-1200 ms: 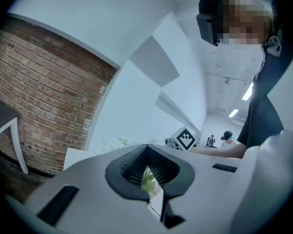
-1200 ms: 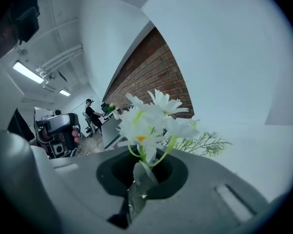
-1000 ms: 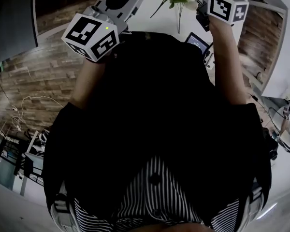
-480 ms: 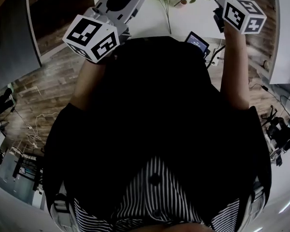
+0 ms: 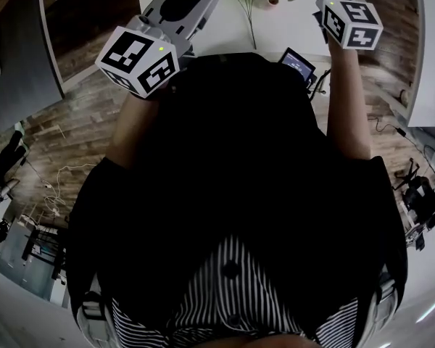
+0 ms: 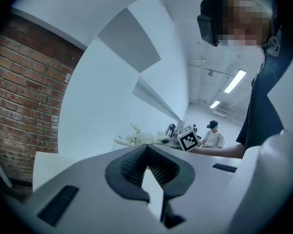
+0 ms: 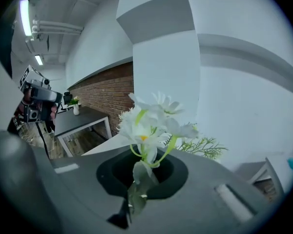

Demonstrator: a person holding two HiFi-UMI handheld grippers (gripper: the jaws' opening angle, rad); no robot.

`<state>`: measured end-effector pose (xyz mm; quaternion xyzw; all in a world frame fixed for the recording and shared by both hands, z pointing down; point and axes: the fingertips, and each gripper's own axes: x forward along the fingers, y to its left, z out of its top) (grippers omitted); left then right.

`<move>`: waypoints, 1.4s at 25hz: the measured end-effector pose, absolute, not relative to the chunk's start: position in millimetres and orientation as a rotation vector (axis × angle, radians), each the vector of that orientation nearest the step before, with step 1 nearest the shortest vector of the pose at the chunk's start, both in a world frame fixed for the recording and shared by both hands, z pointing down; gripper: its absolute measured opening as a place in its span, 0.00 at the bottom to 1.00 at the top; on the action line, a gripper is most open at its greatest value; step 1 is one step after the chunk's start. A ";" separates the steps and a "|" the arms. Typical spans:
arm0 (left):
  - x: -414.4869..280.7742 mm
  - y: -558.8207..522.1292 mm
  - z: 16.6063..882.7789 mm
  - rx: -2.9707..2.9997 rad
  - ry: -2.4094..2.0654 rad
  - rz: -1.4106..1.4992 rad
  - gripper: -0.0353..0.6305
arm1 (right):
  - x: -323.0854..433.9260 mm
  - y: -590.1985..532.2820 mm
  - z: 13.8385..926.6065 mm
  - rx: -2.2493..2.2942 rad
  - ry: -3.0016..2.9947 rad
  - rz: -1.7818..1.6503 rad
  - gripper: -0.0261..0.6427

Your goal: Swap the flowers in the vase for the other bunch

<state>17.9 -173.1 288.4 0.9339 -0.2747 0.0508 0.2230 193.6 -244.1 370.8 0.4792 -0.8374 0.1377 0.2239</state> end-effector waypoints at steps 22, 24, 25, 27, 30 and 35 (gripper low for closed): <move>20.3 -183.2 281.8 2.594 -0.735 0.106 0.05 | 168.1 -210.0 458.7 1.213 -2.286 0.516 0.37; 25.7 -181.7 280.3 2.602 -0.713 0.111 0.05 | 169.6 -204.8 463.6 1.198 -2.272 0.541 0.42; 27.9 -180.8 279.4 2.607 -0.701 0.114 0.05 | 170.5 -202.0 465.7 1.194 -2.265 0.550 0.45; 31.8 -178.6 277.5 2.616 -0.677 0.120 0.05 | 171.9 -196.5 466.1 1.198 -2.261 0.557 0.49; 35.1 -177.9 275.5 2.628 -0.646 0.119 0.05 | 172.2 -191.7 461.0 1.207 -2.266 0.556 0.53; 40.5 -184.0 275.8 2.647 -0.612 0.113 0.05 | 183.4 -193.7 433.2 1.285 -2.267 0.509 0.54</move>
